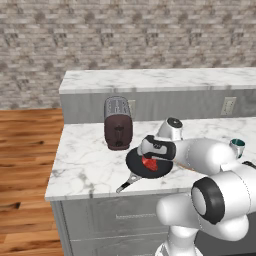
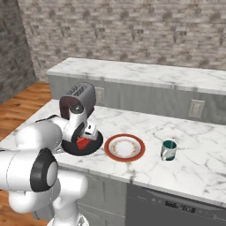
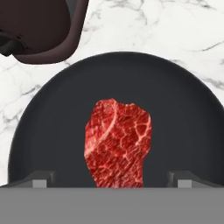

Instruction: Pick up the pan with the steak in it and place it on the dining table. Then place the steak on the plate.

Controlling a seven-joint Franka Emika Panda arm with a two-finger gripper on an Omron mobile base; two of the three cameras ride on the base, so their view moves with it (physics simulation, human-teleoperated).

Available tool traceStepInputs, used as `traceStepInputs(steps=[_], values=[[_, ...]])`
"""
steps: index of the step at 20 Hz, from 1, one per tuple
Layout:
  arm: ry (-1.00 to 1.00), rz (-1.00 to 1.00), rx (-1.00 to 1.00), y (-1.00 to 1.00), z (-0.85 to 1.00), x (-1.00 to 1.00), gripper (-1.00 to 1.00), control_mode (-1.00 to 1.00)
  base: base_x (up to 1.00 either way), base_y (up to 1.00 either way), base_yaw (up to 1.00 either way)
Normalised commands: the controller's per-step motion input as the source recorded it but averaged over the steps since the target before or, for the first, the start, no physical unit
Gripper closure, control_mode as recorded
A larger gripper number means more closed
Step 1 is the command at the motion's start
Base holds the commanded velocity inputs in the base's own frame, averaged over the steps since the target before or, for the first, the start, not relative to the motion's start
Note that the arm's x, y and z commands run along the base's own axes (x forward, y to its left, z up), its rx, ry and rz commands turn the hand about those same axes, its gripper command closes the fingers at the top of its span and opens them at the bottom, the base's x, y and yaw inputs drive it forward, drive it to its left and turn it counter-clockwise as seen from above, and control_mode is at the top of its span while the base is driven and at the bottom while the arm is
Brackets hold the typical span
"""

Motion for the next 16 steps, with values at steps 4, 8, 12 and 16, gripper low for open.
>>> traceStepInputs(steps=[4, 8, 12, 16], values=[[0.0, 0.0, -0.04, 0.0, -0.16, -0.07, -1.0, -1.0, 0.0, 0.0, 0.0], [0.0, 0.0, -0.02, -0.01, -0.15, -0.02, -1.0, -1.0, 0.0, 0.0, 0.0], [0.0, 0.0, 0.0, 0.0, -0.13, 0.0, -1.0, -1.0, 0.0, 0.0, 0.0], [0.0, 0.01, 0.0, 0.0, -0.15, 0.07, -1.0, -1.0, 0.0, 0.0, 0.0]])
